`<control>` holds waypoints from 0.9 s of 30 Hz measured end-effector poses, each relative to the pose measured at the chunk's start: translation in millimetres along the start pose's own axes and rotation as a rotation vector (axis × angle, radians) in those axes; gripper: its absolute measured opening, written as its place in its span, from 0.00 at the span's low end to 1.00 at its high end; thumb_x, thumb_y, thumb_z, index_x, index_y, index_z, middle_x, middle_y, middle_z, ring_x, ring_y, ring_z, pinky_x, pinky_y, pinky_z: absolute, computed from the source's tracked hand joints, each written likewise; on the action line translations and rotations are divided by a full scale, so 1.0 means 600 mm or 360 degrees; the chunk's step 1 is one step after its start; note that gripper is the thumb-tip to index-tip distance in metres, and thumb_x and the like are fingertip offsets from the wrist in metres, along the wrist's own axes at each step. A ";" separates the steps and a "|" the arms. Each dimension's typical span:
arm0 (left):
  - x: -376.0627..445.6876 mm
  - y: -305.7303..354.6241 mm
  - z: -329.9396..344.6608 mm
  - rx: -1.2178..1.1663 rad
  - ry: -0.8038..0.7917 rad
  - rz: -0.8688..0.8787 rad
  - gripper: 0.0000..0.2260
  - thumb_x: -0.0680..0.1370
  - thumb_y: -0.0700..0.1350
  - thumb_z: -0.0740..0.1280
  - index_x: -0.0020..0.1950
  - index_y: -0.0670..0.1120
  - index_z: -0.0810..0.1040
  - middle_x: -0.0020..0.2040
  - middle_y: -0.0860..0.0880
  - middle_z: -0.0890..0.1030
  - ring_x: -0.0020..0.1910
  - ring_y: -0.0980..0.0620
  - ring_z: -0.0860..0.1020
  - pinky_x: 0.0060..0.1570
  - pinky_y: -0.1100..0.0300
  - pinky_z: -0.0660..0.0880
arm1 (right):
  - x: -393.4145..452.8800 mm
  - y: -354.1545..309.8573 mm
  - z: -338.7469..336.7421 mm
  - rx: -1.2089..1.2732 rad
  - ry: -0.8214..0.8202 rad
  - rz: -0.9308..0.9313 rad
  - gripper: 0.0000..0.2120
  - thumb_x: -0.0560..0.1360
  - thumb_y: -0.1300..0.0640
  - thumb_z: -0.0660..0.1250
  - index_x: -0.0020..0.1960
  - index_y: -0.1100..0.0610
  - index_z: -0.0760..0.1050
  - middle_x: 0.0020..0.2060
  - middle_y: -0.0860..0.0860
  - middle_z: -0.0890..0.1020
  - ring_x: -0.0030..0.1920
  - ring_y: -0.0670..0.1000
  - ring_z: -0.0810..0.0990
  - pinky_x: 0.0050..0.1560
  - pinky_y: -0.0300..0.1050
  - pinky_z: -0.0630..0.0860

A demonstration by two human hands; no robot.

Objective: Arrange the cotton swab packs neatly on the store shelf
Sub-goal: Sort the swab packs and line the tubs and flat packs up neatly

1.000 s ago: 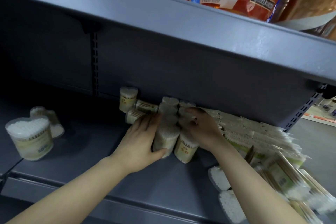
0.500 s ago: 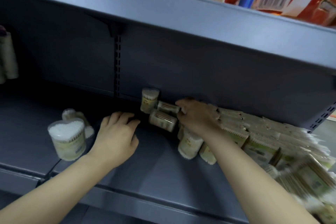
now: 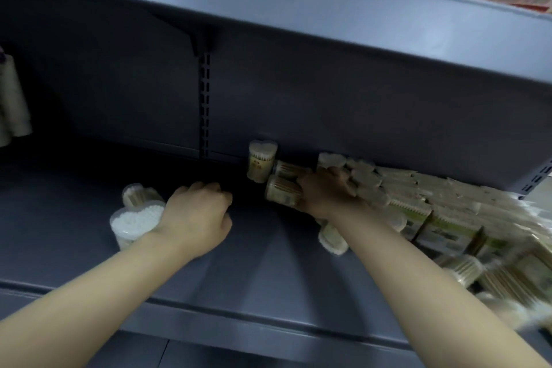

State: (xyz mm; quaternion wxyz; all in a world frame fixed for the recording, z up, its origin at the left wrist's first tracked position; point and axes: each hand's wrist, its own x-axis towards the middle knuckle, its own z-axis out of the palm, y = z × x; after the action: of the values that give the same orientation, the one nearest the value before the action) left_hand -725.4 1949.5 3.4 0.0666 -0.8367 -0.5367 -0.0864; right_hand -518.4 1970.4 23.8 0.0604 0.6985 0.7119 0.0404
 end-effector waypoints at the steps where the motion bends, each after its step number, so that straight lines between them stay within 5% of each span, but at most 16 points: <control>1: 0.001 0.000 0.000 -0.0009 -0.0021 0.0012 0.15 0.79 0.50 0.56 0.63 0.51 0.73 0.61 0.52 0.74 0.59 0.50 0.71 0.54 0.59 0.68 | 0.001 -0.001 -0.001 -0.0022 0.0005 -0.0029 0.15 0.75 0.50 0.63 0.58 0.56 0.73 0.59 0.56 0.75 0.61 0.57 0.71 0.60 0.48 0.64; 11: 0.001 0.010 0.006 -0.0177 -0.0043 0.0041 0.15 0.79 0.50 0.57 0.63 0.50 0.73 0.61 0.51 0.73 0.59 0.50 0.70 0.54 0.58 0.70 | 0.002 -0.013 0.006 0.0086 -0.0105 -0.0194 0.18 0.70 0.53 0.68 0.57 0.55 0.69 0.56 0.54 0.76 0.56 0.56 0.75 0.44 0.42 0.65; 17: -0.007 0.003 0.009 -0.0213 0.0040 -0.0005 0.14 0.78 0.50 0.57 0.62 0.52 0.74 0.60 0.52 0.74 0.59 0.51 0.71 0.54 0.59 0.71 | -0.003 -0.008 -0.009 0.0281 -0.0135 -0.0234 0.23 0.69 0.54 0.69 0.62 0.56 0.68 0.57 0.53 0.75 0.56 0.54 0.74 0.46 0.40 0.67; 27: -0.011 0.015 0.016 -0.0416 0.0014 -0.0122 0.21 0.78 0.52 0.60 0.71 0.54 0.64 0.64 0.53 0.72 0.62 0.51 0.70 0.55 0.58 0.71 | -0.034 0.025 -0.044 0.0939 0.0057 -0.0378 0.17 0.68 0.61 0.71 0.56 0.57 0.74 0.46 0.51 0.79 0.47 0.49 0.78 0.49 0.44 0.74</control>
State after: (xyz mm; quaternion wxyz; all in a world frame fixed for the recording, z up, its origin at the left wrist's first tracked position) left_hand -719.4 1942.0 -7.3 -0.0438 -0.8168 -0.5521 -0.1618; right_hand -507.2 1950.9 52.7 -0.1531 0.5970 0.7704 -0.1630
